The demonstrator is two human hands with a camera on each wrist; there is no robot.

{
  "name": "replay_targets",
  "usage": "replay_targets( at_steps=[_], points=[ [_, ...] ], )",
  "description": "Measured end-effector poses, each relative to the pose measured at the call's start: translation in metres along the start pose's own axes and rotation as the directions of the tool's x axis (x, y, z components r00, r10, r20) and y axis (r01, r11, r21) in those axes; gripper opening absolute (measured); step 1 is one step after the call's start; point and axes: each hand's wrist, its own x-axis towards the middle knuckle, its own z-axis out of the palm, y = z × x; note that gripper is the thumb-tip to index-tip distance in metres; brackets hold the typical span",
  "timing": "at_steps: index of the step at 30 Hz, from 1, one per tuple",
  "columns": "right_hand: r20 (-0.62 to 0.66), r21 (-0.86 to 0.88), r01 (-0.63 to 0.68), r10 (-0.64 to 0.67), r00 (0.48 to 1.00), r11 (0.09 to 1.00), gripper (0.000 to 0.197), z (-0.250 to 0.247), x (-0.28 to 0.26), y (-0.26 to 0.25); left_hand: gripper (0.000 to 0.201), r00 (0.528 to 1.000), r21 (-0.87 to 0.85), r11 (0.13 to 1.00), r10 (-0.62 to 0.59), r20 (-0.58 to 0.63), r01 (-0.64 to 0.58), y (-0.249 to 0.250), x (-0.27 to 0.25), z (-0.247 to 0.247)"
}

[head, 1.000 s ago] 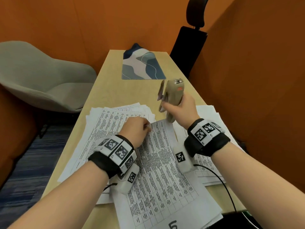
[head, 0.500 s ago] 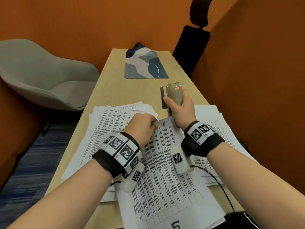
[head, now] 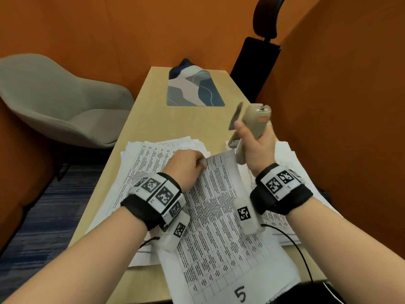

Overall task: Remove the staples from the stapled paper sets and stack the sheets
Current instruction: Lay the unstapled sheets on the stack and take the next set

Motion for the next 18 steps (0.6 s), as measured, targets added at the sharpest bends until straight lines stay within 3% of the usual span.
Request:
replay_targets(
  at_steps=[2,4,6,8,10,12,14,16,18],
  points=[
    [0.006,0.079,-0.012,0.012,1.000,0.997,0.035,-0.011,0.001,-0.004,0.022,0.998,0.047,0.998,-0.045,-0.037,0.046,-0.001,0.001,-0.002],
    [0.179,0.027,-0.155,0.148,0.973,0.988,0.037,-0.021,-0.003,-0.004,0.025,0.991,0.141,0.984,-0.093,-0.093,0.105,0.001,0.002,-0.003],
    [0.366,-0.166,-0.310,0.350,0.862,0.936,0.040,-0.027,-0.012,0.000,0.026,0.981,0.164,0.973,-0.141,-0.133,0.162,0.003,0.003,-0.003],
    [0.465,-0.350,-0.382,0.513,0.722,0.855,0.040,-0.031,-0.023,0.006,0.025,0.968,0.121,0.971,-0.185,-0.172,0.207,0.006,0.004,-0.003],
    [0.460,-0.477,-0.376,0.590,0.663,0.795,0.040,-0.032,-0.031,0.009,0.024,0.955,0.058,0.976,-0.192,-0.225,0.210,0.009,0.004,-0.003],
    [0.398,-0.475,-0.400,0.597,0.697,0.784,0.037,-0.033,-0.036,0.009,0.023,0.933,0.007,0.982,-0.178,-0.314,0.190,0.012,0.004,-0.002],
    [0.299,-0.373,-0.458,0.572,0.764,0.807,0.025,-0.036,-0.035,0.002,0.024,0.893,-0.048,0.979,-0.200,-0.404,0.198,0.013,0.003,-0.001],
    [0.160,-0.283,-0.498,0.553,0.818,0.819,0.026,-0.048,-0.023,-0.004,0.053,0.857,-0.143,0.953,-0.301,-0.419,0.265,0.011,0.002,0.003],
    [0.039,-0.186,-0.545,0.560,0.828,0.818,0.032,-0.066,-0.007,-0.007,0.080,0.844,-0.355,0.883,-0.426,-0.327,0.308,0.010,-0.001,0.008]
  ],
)
